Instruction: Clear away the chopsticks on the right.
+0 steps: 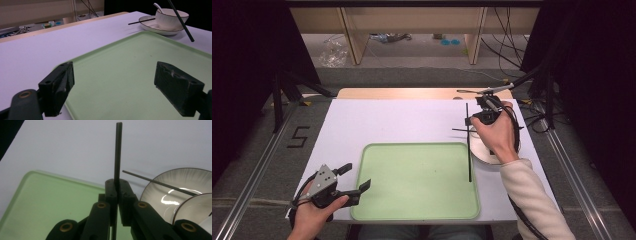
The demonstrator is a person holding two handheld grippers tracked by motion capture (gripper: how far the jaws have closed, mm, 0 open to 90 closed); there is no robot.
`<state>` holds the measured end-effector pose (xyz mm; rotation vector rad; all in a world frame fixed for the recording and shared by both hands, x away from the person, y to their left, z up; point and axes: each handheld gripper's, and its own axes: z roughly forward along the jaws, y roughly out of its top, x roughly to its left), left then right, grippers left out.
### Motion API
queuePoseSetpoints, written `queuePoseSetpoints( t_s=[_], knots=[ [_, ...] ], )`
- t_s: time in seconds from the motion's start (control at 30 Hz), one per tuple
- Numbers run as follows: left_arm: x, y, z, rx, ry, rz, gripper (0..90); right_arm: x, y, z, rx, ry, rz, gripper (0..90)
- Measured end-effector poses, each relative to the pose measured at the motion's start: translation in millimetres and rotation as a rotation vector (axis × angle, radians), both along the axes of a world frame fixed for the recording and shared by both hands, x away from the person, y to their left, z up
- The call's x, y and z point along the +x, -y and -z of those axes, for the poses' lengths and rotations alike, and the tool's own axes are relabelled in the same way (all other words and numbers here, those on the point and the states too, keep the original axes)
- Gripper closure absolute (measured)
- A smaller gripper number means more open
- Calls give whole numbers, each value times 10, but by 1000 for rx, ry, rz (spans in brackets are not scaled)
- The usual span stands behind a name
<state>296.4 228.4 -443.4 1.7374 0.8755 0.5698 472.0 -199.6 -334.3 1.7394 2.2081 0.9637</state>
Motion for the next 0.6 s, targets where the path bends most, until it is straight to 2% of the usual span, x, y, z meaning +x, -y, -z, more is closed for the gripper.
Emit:
queuePoseSetpoints(
  t_s=[0.03,0.07,0.1,0.13,0.17,0.23,0.27,0.3,0.33,0.43,0.53,0.6],
  knots=[
    [0,1,0,-3,0,-1,163,-7,-18,0,-2,-65,23,880],
    [0,-3,-2,2,-1,0,162,-10,-45,-5,15,-101,52,880],
    [0,-3,-2,2,-1,0,163,-10,-45,-5,15,-101,52,880],
    [1,-4,-2,3,-2,0,163,-8,-56,5,17,-123,61,880],
    [2,-3,-2,4,-2,1,163,9,-43,57,0,-128,41,880],
    [2,-3,-2,4,-1,1,163,11,-63,78,-2,-177,57,880],
    [1,-3,-2,4,-1,1,163,22,-54,108,-3,-175,46,880],
    [1,-4,-2,3,-1,0,163,18,-70,113,2,-216,68,880],
    [2,-5,-3,3,-1,1,163,30,-63,157,-15,-204,58,880],
    [1,-5,-2,2,-2,1,163,46,-84,232,-38,-275,76,880],
    [2,-6,-2,2,-3,1,163,52,-106,283,-48,-299,77,880],
    [4,-8,-1,0,-4,4,163,67,-113,360,-82,-317,45,880]
  ],
)
